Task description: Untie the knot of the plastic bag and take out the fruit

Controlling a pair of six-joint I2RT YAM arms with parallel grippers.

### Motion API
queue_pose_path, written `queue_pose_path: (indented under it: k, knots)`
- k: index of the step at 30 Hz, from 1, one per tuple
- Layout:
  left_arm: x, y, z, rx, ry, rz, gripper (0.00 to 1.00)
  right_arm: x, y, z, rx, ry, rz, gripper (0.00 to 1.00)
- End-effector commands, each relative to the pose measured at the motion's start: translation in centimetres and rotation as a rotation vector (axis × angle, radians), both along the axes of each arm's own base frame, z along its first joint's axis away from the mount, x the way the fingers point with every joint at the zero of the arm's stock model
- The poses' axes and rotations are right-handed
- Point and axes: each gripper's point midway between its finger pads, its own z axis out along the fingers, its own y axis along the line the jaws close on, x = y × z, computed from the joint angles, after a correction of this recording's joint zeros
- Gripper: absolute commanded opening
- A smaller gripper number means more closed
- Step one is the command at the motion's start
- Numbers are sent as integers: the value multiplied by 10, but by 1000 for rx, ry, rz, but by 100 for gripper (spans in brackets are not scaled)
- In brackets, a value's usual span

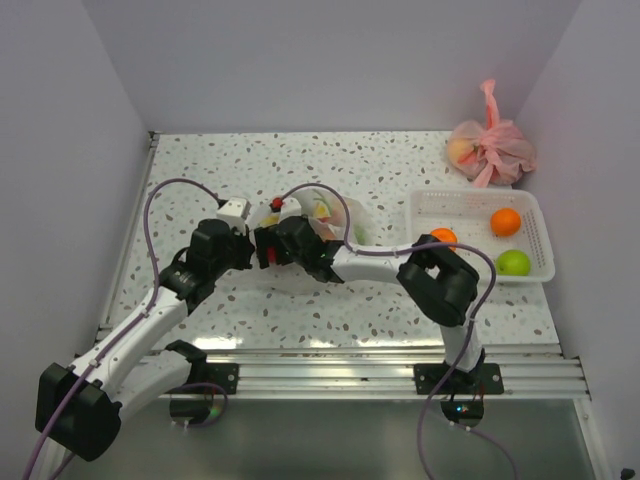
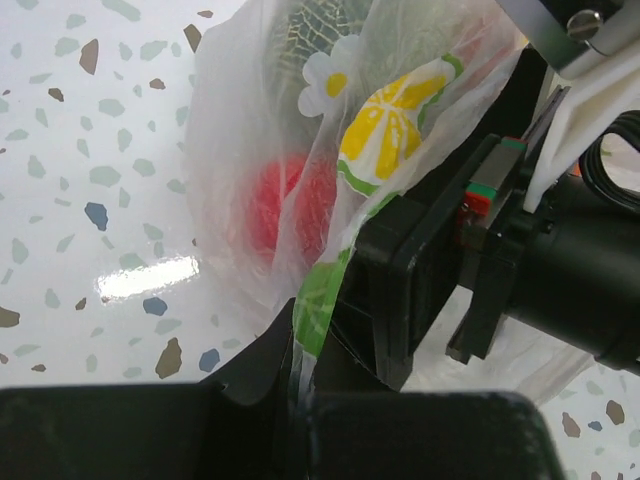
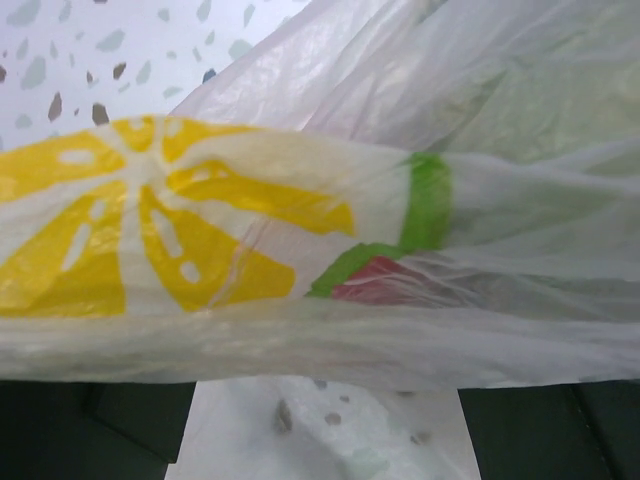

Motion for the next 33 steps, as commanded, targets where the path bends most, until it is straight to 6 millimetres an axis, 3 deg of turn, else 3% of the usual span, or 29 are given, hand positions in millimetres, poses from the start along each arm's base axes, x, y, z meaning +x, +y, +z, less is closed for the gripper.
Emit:
queue_pose_path:
  k: [1, 7, 9, 10, 13, 14, 16, 17, 20, 21, 23, 24, 27, 33]
  knots:
    - [5, -4, 9, -21, -48, -25, 0, 29, 16, 30, 153, -83, -121, 99]
    - [5, -3, 10, -21, -55, -20, 0, 37, 21, 11, 131, -64, -156, 90]
    - [5, -2, 10, -17, -56, -17, 0, 33, 15, 3, 131, -61, -160, 77]
    - [5, -1, 10, -14, -56, -9, 0, 33, 15, 7, 150, -71, -161, 65]
    - [7, 2, 9, -3, -56, 8, 0, 26, 6, 12, 134, -85, -138, 45]
    - [7, 3, 10, -2, -58, 15, 0, 25, 4, 24, 146, -99, -129, 41]
    - [8, 6, 9, 8, -54, 27, 0, 19, -3, 27, 122, -116, -103, 32]
    - [8, 7, 9, 8, -54, 34, 0, 18, -6, 38, 128, -132, -94, 30]
    - [10, 12, 9, 22, -54, 66, 0, 8, -14, 42, 80, -143, -40, 26]
    - [10, 13, 8, 25, -53, 73, 0, 5, -15, 55, 83, -165, -17, 25]
    - [10, 15, 7, 33, -48, 83, 0, -3, -22, 54, 61, -154, 10, 24]
    - [10, 16, 6, 35, -44, 84, 0, -8, -23, 70, 78, -168, 37, 24]
    - [11, 16, 6, 38, -43, 85, 0, -21, -32, 75, 57, -147, 79, 22]
    - [11, 16, 5, 40, -42, 84, 0, -41, -46, 142, 97, -214, 160, 22]
